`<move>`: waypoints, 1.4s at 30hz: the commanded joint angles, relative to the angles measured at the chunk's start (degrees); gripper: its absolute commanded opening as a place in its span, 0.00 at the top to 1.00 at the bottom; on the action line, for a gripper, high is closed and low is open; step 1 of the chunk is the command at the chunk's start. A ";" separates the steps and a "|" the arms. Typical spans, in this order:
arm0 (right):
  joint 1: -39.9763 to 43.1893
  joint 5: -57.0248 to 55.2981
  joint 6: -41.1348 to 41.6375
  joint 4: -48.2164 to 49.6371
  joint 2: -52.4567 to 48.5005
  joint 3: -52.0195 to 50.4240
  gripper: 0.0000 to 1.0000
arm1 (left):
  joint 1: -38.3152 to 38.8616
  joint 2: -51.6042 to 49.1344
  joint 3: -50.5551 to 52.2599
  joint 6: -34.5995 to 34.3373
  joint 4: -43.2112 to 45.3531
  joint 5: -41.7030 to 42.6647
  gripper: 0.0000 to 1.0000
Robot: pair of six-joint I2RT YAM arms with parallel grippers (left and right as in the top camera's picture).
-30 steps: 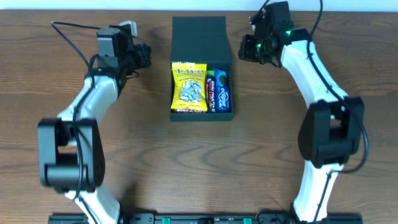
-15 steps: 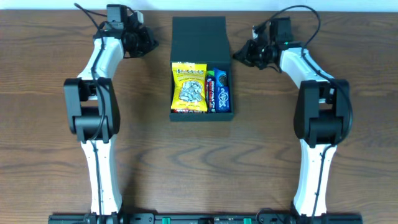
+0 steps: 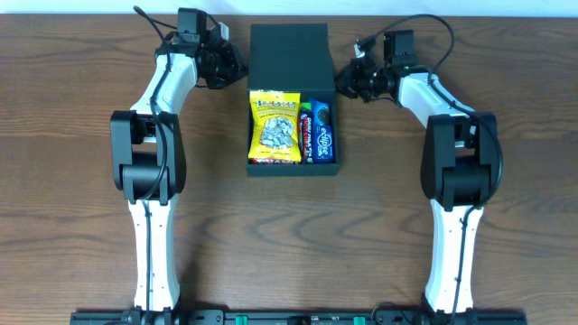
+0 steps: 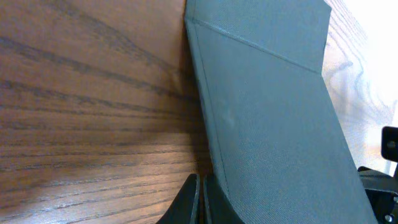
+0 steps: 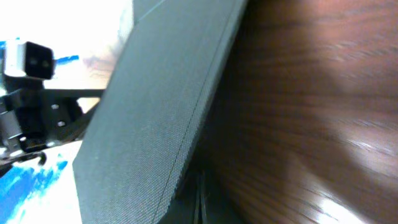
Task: Pack container
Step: 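Push the box lid closed with both grippers from behind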
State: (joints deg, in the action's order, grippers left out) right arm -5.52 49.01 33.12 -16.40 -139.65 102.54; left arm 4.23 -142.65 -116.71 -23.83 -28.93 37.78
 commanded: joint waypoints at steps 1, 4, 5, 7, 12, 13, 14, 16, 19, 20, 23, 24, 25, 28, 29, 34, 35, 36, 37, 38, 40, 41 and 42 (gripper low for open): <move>-0.50 6.51 0.46 2.78 -0.20 0.15 0.99 | 0.28 -1.42 -1.44 -1.09 -0.20 2.97 0.94; 0.13 11.06 0.46 7.80 -0.20 0.20 0.99 | 0.11 -1.33 -1.51 -1.05 -0.07 5.44 0.94; 0.46 13.46 0.48 9.90 -0.20 0.22 0.99 | -0.13 -1.29 -1.66 -1.05 0.28 6.56 0.94; 1.25 17.53 0.48 12.92 -0.17 0.61 0.99 | -0.63 -1.16 -2.54 -1.03 1.11 8.90 0.95; 2.67 21.90 -0.46 13.22 -0.15 4.17 0.99 | -1.51 -1.01 -7.48 -0.37 0.87 12.24 0.95; 2.84 22.67 -0.59 13.22 -0.09 5.05 0.99 | -1.55 -1.01 -8.72 -0.15 0.59 13.00 0.95; 2.91 23.32 -0.61 13.22 -0.07 5.92 0.99 | -1.55 -0.98 -10.10 0.50 0.24 14.05 0.95; 2.97 24.09 -0.61 13.20 -0.07 7.89 0.99 | -1.55 -0.94 -12.11 2.03 0.17 16.74 0.94; 2.97 24.65 -0.61 13.20 -0.07 10.71 0.98 | -1.55 -0.90 -14.38 2.29 0.00 19.08 0.94; 2.95 24.98 -0.59 13.18 -0.07 11.72 0.99 | -1.55 -0.90 -14.88 2.69 -0.11 19.61 0.95; 2.69 27.10 -0.44 12.68 0.22 14.12 0.98 | -1.55 -0.52 -16.44 5.33 -2.69 21.22 0.94; 2.56 27.63 0.13 12.11 0.37 14.51 0.99 | -1.55 -0.07 -16.61 7.06 -4.39 21.31 0.94; 2.47 27.98 1.31 11.43 0.61 14.69 0.99 | -1.55 0.28 -16.61 8.39 -5.53 21.51 0.94; 2.45 29.73 7.23 7.56 1.27 14.73 0.99 | -1.55 2.40 -16.61 14.43 -10.73 21.53 0.95; 2.43 30.40 8.70 5.95 1.38 14.73 0.99 | -1.55 3.32 -16.61 16.72 -12.96 20.63 0.94; 2.40 32.09 13.55 -1.36 1.44 14.73 0.99 | -1.55 6.58 -16.61 26.32 -21.35 15.08 0.94; 2.43 32.28 13.55 -2.58 1.44 14.73 0.99 | -1.55 7.15 -16.61 27.93 -22.75 14.16 0.94; 2.45 32.26 13.55 -3.93 1.44 14.73 0.99 | -1.55 7.65 -16.61 29.38 -23.98 13.09 0.94; 2.45 32.26 13.53 -5.01 1.44 14.73 0.99 | -1.55 7.98 -16.61 30.32 -24.76 12.55 0.94; 2.51 32.24 13.55 -5.97 1.44 14.73 0.99 | -1.60 8.22 -16.61 31.30 -25.35 12.59 0.94; 2.56 32.26 13.53 -7.76 1.44 14.73 0.99 | -1.60 8.52 -16.61 32.52 -26.40 12.61 0.94; 2.56 32.26 13.53 -8.87 1.44 14.73 0.99 | -1.60 8.55 -16.61 32.89 -26.84 12.61 0.94; 2.56 32.26 13.53 -10.32 1.44 14.73 0.98 | -1.60 8.55 -16.61 32.89 -27.32 12.61 0.94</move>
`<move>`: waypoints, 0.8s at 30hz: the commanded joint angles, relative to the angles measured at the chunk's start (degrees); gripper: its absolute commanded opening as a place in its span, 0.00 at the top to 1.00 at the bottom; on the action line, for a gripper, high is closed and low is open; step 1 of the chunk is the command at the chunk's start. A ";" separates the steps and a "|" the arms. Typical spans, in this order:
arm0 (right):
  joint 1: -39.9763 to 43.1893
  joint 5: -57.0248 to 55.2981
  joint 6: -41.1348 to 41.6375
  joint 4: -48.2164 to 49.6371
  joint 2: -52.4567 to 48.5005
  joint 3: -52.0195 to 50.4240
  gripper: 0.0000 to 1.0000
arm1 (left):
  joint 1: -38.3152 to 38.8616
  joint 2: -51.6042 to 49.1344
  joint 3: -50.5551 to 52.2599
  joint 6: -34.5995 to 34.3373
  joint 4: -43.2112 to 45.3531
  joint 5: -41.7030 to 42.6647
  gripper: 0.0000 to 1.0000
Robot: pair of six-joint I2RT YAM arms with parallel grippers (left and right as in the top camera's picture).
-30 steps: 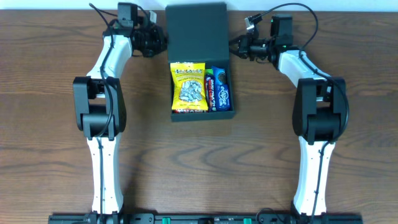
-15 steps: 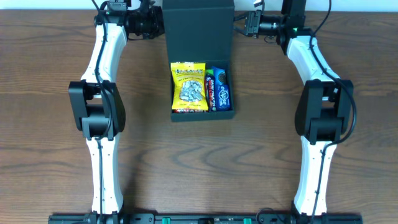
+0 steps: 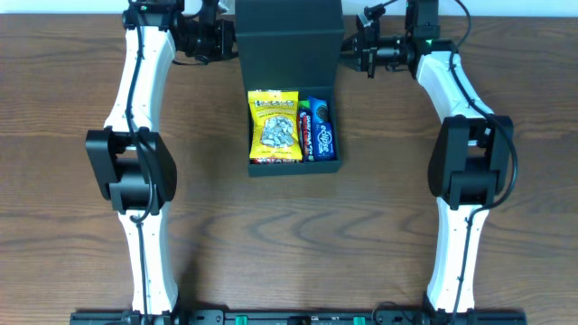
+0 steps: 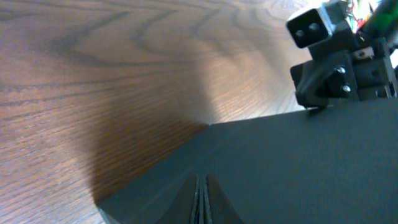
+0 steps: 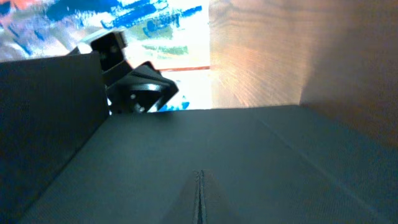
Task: Pack container
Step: 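Push the box lid closed with both grippers from behind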
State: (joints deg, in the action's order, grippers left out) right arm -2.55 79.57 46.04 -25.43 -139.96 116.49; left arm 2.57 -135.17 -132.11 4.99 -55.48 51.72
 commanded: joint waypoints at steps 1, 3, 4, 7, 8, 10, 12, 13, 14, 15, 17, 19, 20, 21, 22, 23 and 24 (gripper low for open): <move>-0.42 1.73 0.59 -2.75 1.75 0.79 0.99 | 0.07 1.07 -1.20 4.09 -1.38 -1.33 0.94; -0.44 1.70 0.04 -5.62 1.75 0.79 0.99 | 0.09 1.07 -1.20 5.29 -2.89 -1.31 0.94; -0.44 1.68 -0.85 -6.99 1.75 0.79 0.99 | 0.09 1.07 -1.20 6.12 -3.67 -1.33 0.95; -0.44 1.57 -2.73 -10.14 1.75 0.79 0.99 | 0.09 1.07 -1.20 8.57 -6.14 -1.40 0.94; -0.42 1.44 -3.39 -10.95 1.75 0.79 0.99 | 0.09 1.07 -1.20 8.74 -6.51 -1.64 0.94; -0.37 0.90 -4.31 -12.33 1.75 0.79 0.99 | 0.07 1.07 -1.20 8.72 -6.69 -3.10 0.94; -0.17 -0.15 -5.03 -12.81 1.75 0.79 0.99 | 0.07 1.07 -1.20 8.72 -6.69 -3.93 0.94; 0.02 -0.83 -5.31 -12.76 1.75 0.79 0.99 | 0.07 1.07 -1.20 8.72 -6.82 -3.91 0.94; 0.26 -1.92 -5.86 -12.76 1.75 0.79 0.99 | 0.07 1.07 -1.20 8.72 -6.91 -3.91 0.94; 0.59 -3.63 -6.93 -12.76 1.75 0.79 0.99 | 0.07 1.07 -1.20 8.72 -6.97 -3.91 0.94; 1.36 -10.51 -9.79 -13.03 1.75 0.79 0.99 | 0.07 1.07 -1.20 8.61 -7.10 -4.22 0.94; 2.19 -22.62 -11.87 -14.97 1.75 0.79 0.99 | 0.07 1.07 -1.20 6.73 -7.15 -6.21 0.94; 2.62 -32.09 -12.92 -16.57 1.75 0.79 0.99 | 0.07 1.07 -1.20 3.96 -7.52 -9.22 0.94; 2.89 -37.11 -14.14 -17.31 1.75 0.79 0.99 | 0.07 1.07 -1.20 2.36 -8.22 -11.23 0.94; 3.02 -39.36 -15.80 -17.70 1.95 0.81 0.99 | 0.07 1.11 -1.20 1.33 -9.14 -12.44 0.94; 3.15 -39.93 -17.84 -17.75 2.29 0.83 0.99 | 0.07 1.22 -1.20 0.44 -10.23 -13.40 0.94; 3.23 -40.46 -19.10 -17.90 2.82 0.83 0.99 | 0.07 1.44 -1.20 0.04 -11.17 -14.16 0.94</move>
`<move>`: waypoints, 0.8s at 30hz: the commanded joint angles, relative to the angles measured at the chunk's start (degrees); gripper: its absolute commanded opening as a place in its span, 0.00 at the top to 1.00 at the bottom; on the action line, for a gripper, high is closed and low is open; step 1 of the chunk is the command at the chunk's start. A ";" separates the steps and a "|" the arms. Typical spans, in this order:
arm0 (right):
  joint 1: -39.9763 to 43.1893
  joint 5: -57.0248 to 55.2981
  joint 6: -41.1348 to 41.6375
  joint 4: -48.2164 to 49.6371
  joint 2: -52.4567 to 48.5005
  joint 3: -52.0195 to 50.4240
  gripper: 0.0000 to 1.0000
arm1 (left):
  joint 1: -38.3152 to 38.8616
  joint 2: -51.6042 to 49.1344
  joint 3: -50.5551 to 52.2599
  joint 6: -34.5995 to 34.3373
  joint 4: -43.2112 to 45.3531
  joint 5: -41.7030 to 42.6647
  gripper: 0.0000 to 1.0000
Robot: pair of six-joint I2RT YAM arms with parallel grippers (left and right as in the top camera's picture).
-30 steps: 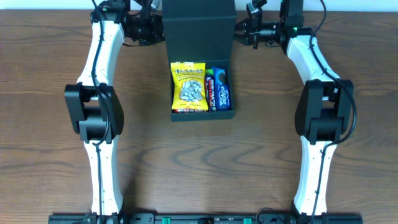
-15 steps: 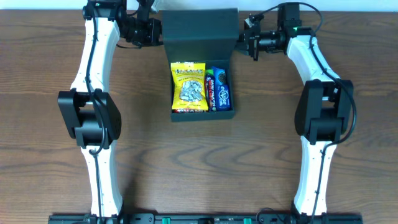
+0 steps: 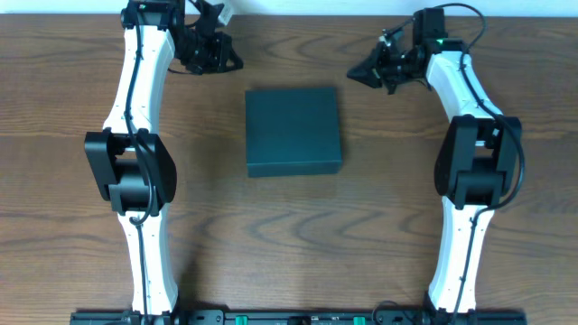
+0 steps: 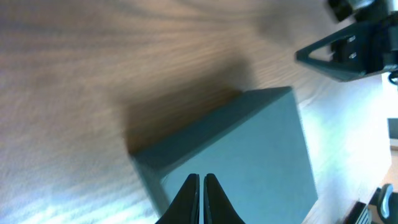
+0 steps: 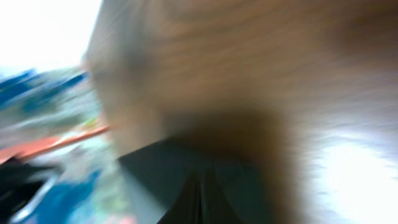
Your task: Pack container
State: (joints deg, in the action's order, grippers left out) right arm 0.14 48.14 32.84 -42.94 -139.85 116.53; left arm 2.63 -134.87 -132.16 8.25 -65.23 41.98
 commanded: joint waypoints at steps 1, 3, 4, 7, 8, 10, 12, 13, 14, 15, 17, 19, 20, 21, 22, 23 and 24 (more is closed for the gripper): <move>0.63 -9.97 -7.23 -0.70 3.52 0.79 0.99 | 0.02 1.51 -1.16 -3.74 -2.56 -5.68 0.94; 0.76 -14.56 -10.36 -2.40 5.90 0.79 0.99 | 0.02 2.86 -1.16 -5.18 -5.11 -9.05 0.94; 0.74 -17.35 -12.26 -3.48 7.28 0.79 0.99 | 0.02 3.82 -1.16 -5.53 -6.21 -9.97 0.94; 0.74 -25.22 -19.17 -7.17 12.09 0.79 0.99 | 0.00 7.56 -1.16 -5.99 -8.50 -13.09 0.94; 0.72 -26.75 -22.10 -8.35 14.01 0.79 0.99 | 0.00 9.16 -1.16 -6.21 -9.07 -13.73 0.94; 0.68 -27.80 -26.34 -10.75 17.99 0.79 0.99 | 0.04 12.83 -1.14 -6.14 -10.51 -14.12 0.94; 0.68 -27.80 -26.77 -13.29 21.22 0.79 0.99 | 0.15 15.50 -1.14 -6.14 -11.98 -14.27 0.94; 0.66 -27.82 -26.97 -14.97 23.04 0.79 0.99 | 0.28 16.90 -1.14 -6.19 -12.81 -15.08 0.94; 0.61 -27.87 -27.80 -16.83 24.74 0.79 0.99 | 0.50 18.40 -1.14 -6.19 -13.73 -16.61 0.94; 0.52 -28.70 -28.41 -19.04 26.43 0.79 0.98 | 0.83 19.71 -1.14 -6.23 -14.38 -18.36 0.94; -0.24 -36.11 -29.20 -25.49 29.92 0.74 0.99 | 2.05 22.97 -1.11 -6.32 -16.11 -20.85 0.94; -1.07 -37.51 -29.53 -30.73 32.15 0.24 0.99 | 3.19 25.20 -1.07 -4.96 -18.60 -21.44 0.94; -1.57 -36.57 -29.55 -32.09 33.73 -0.90 0.98 | 3.69 26.10 -1.07 -4.07 -19.87 -21.42 0.94; -2.03 -36.48 -29.62 -32.65 34.93 -2.03 0.98 | 4.09 26.88 -1.07 -3.43 -20.85 -21.33 0.94; -2.78 -36.65 -30.12 -33.00 36.87 -3.96 0.99 | 4.48 27.87 -1.07 -2.32 -21.99 -21.14 0.94; -3.72 -36.79 -30.23 -32.81 39.12 -6.51 0.98 | 4.79 28.89 -1.07 -1.16 -23.23 -21.05 0.94; -4.74 -36.79 -30.23 -32.41 41.68 -9.42 0.98 | 4.98 29.97 -1.07 -0.17 -24.50 -20.96 0.94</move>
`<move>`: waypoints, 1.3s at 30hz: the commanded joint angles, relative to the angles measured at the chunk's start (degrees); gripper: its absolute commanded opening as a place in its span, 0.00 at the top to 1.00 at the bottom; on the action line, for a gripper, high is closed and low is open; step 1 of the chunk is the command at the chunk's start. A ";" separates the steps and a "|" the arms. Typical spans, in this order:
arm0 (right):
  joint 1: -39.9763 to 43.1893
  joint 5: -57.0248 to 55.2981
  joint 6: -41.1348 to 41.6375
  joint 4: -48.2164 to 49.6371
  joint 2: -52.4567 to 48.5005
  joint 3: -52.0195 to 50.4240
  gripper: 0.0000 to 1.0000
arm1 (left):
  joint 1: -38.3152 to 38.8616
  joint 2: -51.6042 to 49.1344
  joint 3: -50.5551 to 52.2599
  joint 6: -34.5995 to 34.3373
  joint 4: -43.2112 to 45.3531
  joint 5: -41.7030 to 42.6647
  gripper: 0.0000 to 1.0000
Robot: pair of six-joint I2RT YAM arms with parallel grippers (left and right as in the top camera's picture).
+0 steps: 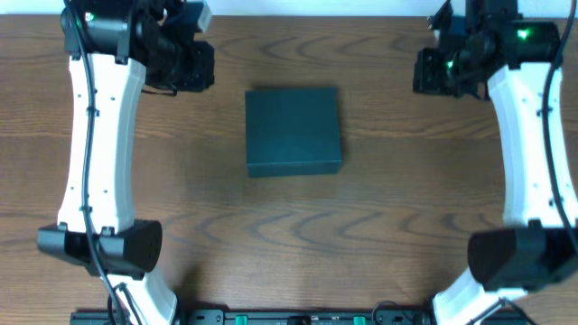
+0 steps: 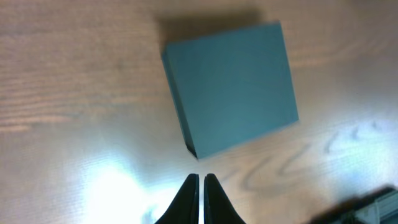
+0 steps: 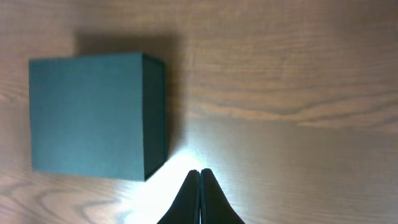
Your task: Pack container
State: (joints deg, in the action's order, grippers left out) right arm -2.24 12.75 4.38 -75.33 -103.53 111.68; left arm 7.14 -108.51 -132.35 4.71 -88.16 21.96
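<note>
The dark teal box (image 1: 293, 131) lies with its lid down in the middle of the wooden table, its contents hidden. The left wrist view shows it from above (image 2: 230, 87), and so does the right wrist view (image 3: 96, 114). My left gripper (image 2: 201, 177) is raised high over the table left of the box, shut with nothing in it. My right gripper (image 3: 199, 171) is raised to the right of the box, also shut and holding nothing. In the overhead view the left gripper (image 1: 185, 63) and the right gripper (image 1: 442, 68) sit at the back corners.
The wooden table (image 1: 289, 235) extends around the box on every side. A dark edge of the rig (image 2: 373, 202) shows at the lower right of the left wrist view.
Both arms have moved up and outward, away from the box. The box lies with its lid down in the same place.
First the lid lay folded back behind the box, snacks showing, with both shut grippers at its side edges. Then the lid stood upright between them. After that it lay down over the box, grippers apart from it. Now both arms are raised and far off.
</note>
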 commanded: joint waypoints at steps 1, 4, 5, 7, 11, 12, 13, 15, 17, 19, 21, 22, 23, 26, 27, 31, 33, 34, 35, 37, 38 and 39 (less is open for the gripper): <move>-3.58 -1.42 -1.81 0.70 8.57 -8.31 0.99 | 0.59 4.70 -0.81 3.93 -2.64 -0.68 0.94; -7.02 -1.38 -1.53 4.00 20.55 -21.97 0.98 | 0.39 11.74 3.13 5.68 -1.95 4.00 0.94; -7.69 -1.38 -1.40 4.59 23.12 -24.70 0.98 | 0.39 13.97 5.20 5.84 -1.33 4.00 0.94; -9.25 -1.38 -0.50 6.03 29.99 -31.47 0.99 | 0.39 19.67 11.58 6.08 0.33 3.91 0.94; -12.04 -1.33 0.33 8.20 44.46 -44.00 0.98 | 0.39 34.75 31.82 6.03 5.64 3.15 0.94; -12.57 -1.36 0.87 8.37 48.72 -47.82 0.98 | 0.39 40.92 40.39 6.01 7.98 3.15 0.94; -12.76 -1.31 1.49 8.33 52.24 -50.99 0.99 | 0.39 44.89 45.94 5.97 9.42 3.19 0.94; -12.79 -0.59 2.95 8.26 57.79 -56.39 0.98 | 0.39 53.11 56.92 4.79 12.20 3.41 0.94; -12.79 1.44 3.32 8.28 62.49 -61.44 0.99 | 0.39 60.48 66.12 1.95 14.71 3.61 0.94; -12.79 5.20 4.46 9.27 65.18 -64.65 0.98 | 0.39 65.83 72.43 -0.63 15.96 3.61 0.94; -12.79 7.80 5.62 9.68 66.95 -67.06 0.99 | 0.39 69.99 77.07 -3.39 16.50 3.61 0.94; -12.79 8.11 6.60 9.73 67.25 -67.73 0.96 | 0.39 71.34 78.47 -4.31 16.55 3.61 0.94; -12.79 8.35 7.91 9.81 67.32 -68.41 0.83 | 0.39 72.72 79.95 -5.22 16.52 3.58 0.94; -12.79 8.52 11.28 9.77 67.19 -69.55 0.11 | 0.39 74.53 82.09 -7.52 16.41 3.58 0.53; -12.79 8.50 12.59 9.70 67.17 -69.88 0.01 | 0.39 74.51 82.25 -9.01 16.31 3.58 0.02; -12.79 8.55 21.53 8.96 67.14 -70.40 0.01 | 0.39 74.47 82.31 -25.59 16.09 3.63 0.05; -12.79 8.48 28.96 9.29 67.14 -70.40 0.01 | 0.39 74.47 82.31 -39.76 15.56 3.58 0.05; -12.79 8.48 33.31 10.01 67.14 -70.40 0.01 | 0.39 74.47 82.31 -45.29 15.56 3.56 0.05; -12.79 8.50 34.64 9.94 67.14 -70.40 0.01 | 0.39 74.47 82.31 -48.50 15.56 3.54 0.05; -12.79 8.48 34.58 9.94 67.14 -70.40 0.01 | 0.39 74.47 82.31 -50.62 15.56 3.54 0.05; -12.79 8.48 34.56 9.92 67.14 -70.40 0.01 | 0.39 74.47 82.31 -50.60 15.56 3.54 0.05; -12.79 8.48 34.56 9.92 67.14 -70.40 0.01 | 0.39 74.49 82.31 -50.60 15.56 3.52 0.05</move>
State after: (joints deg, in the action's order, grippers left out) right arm -14.59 20.82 34.41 -65.49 -36.62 41.69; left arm 7.66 -34.33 -50.13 -37.74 -72.36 25.32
